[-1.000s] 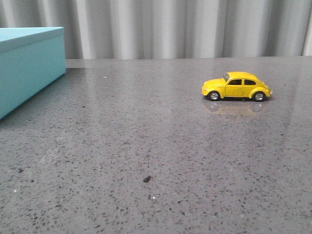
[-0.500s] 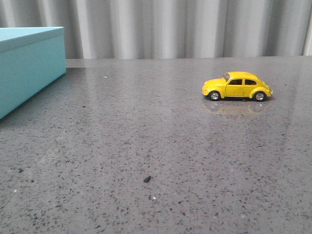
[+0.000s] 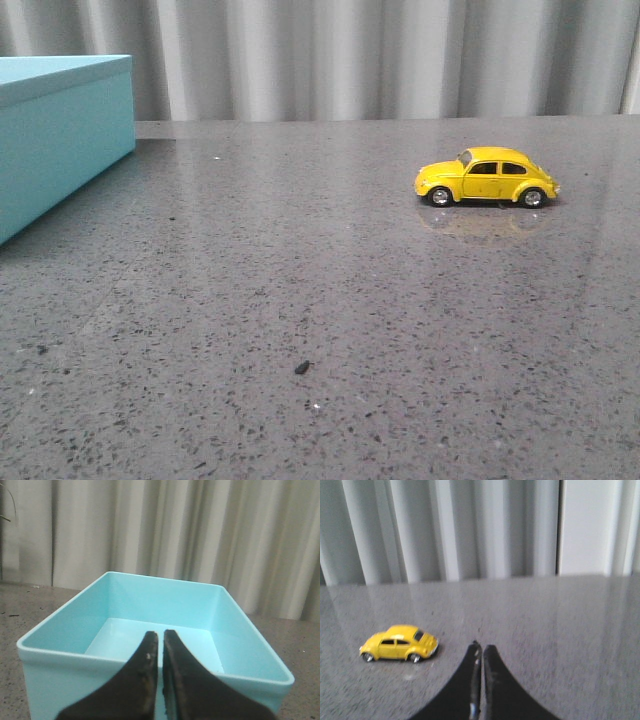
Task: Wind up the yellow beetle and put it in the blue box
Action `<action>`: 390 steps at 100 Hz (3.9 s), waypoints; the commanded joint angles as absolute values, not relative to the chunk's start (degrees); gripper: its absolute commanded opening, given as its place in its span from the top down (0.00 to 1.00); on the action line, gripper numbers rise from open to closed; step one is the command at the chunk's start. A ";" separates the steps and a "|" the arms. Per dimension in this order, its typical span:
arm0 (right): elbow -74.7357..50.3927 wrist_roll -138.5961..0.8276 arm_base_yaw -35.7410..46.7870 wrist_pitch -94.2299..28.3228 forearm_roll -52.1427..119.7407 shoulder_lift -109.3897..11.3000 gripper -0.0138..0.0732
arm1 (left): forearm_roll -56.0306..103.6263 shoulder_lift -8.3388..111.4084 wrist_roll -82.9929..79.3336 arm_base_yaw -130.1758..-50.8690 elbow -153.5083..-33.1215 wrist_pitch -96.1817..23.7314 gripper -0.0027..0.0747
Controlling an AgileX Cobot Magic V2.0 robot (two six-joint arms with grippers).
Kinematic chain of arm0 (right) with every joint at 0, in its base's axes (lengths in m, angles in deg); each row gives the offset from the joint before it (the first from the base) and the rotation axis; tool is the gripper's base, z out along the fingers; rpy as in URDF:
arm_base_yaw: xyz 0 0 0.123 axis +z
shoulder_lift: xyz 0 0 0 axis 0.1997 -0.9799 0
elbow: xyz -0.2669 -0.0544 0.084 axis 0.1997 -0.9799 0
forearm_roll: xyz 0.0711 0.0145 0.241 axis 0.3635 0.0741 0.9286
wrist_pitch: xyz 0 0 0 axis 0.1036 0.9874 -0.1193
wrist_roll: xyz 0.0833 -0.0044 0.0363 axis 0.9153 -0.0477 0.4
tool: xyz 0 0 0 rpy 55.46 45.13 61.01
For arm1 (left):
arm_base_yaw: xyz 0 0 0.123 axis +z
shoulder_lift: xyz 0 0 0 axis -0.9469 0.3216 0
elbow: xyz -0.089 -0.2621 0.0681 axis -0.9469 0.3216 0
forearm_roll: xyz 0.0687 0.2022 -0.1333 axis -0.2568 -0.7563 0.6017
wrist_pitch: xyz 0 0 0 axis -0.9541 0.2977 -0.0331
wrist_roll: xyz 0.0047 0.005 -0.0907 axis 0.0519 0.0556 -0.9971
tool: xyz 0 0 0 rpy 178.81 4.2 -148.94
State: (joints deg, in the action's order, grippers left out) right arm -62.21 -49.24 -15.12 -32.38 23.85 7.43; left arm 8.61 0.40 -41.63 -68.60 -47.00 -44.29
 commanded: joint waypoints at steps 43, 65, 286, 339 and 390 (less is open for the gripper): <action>-47.86 -51.56 -15.04 -24.95 26.44 -12.22 0.89 | 8.58 9.83 -42.07 -68.56 -55.41 -47.34 0.99; -41.25 -51.70 -10.84 -22.86 26.44 -21.92 0.89 | 8.58 9.83 -42.07 -68.56 -55.41 -47.34 0.99; 23.14 -49.40 0.01 19.51 27.35 -94.53 0.89 | 8.58 9.83 -42.07 -68.56 -55.41 -47.66 0.99; 23.14 -46.38 -2.73 23.76 15.81 -94.65 0.89 | 8.58 9.83 -42.07 -68.56 -55.41 -47.66 0.99; 23.18 -46.38 -9.34 24.91 10.89 -93.20 0.89 | 8.58 9.83 -42.07 -68.56 -55.41 -47.66 0.99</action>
State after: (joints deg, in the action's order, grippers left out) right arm 22.03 -46.45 -8.80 25.24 12.45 -96.48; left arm 8.38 8.91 -41.63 -68.60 -53.34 -43.55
